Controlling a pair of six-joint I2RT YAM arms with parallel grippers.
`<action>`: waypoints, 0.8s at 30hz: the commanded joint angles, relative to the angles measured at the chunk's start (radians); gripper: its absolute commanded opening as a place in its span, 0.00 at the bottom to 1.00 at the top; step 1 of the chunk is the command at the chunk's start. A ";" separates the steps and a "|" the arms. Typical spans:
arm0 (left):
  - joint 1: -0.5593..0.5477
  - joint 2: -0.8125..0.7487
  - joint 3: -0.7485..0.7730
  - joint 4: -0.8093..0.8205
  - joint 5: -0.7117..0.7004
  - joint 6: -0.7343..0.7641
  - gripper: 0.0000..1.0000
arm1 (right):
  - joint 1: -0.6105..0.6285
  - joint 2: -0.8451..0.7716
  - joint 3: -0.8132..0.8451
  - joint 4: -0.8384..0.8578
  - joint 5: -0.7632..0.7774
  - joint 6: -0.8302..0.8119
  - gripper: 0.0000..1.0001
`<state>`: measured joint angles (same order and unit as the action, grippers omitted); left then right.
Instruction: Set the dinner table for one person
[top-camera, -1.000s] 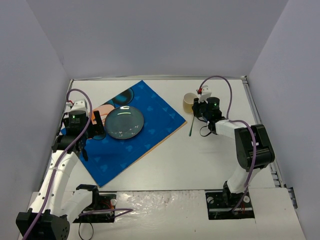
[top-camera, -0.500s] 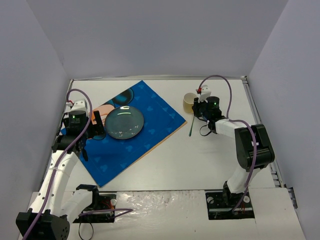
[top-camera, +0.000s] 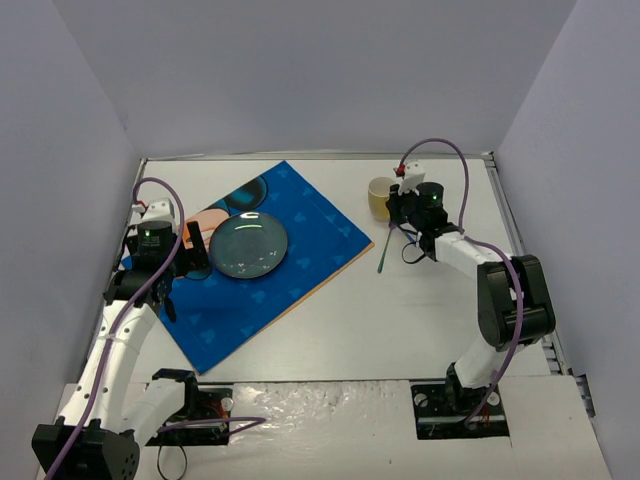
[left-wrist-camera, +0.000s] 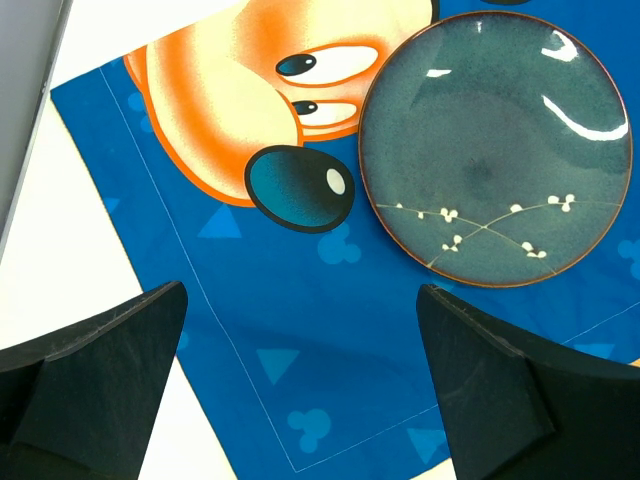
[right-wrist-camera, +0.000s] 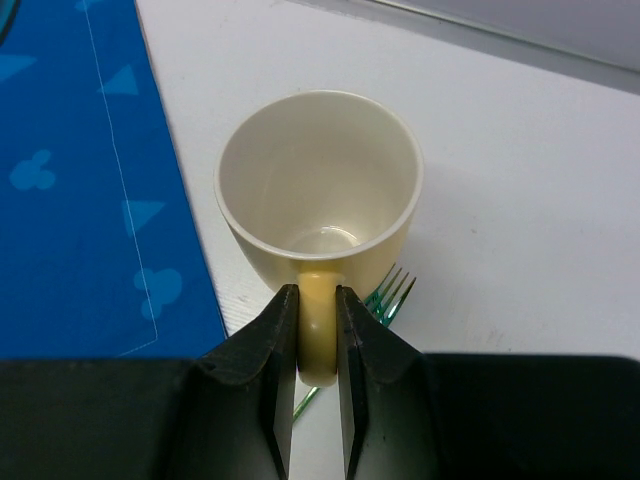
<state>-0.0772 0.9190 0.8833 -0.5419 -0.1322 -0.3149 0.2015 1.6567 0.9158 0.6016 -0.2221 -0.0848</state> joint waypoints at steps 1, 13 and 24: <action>0.007 -0.014 0.017 0.034 -0.015 0.016 0.97 | -0.008 -0.091 0.093 0.185 -0.045 -0.006 0.00; 0.007 -0.022 0.012 0.036 -0.026 0.017 0.97 | 0.093 0.048 0.296 0.197 -0.198 -0.048 0.00; 0.007 -0.020 0.003 0.042 -0.056 0.020 0.97 | 0.206 0.295 0.564 0.222 -0.315 -0.055 0.00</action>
<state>-0.0772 0.9062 0.8700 -0.5421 -0.1580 -0.3142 0.3732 1.9157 1.3434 0.6415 -0.4581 -0.1295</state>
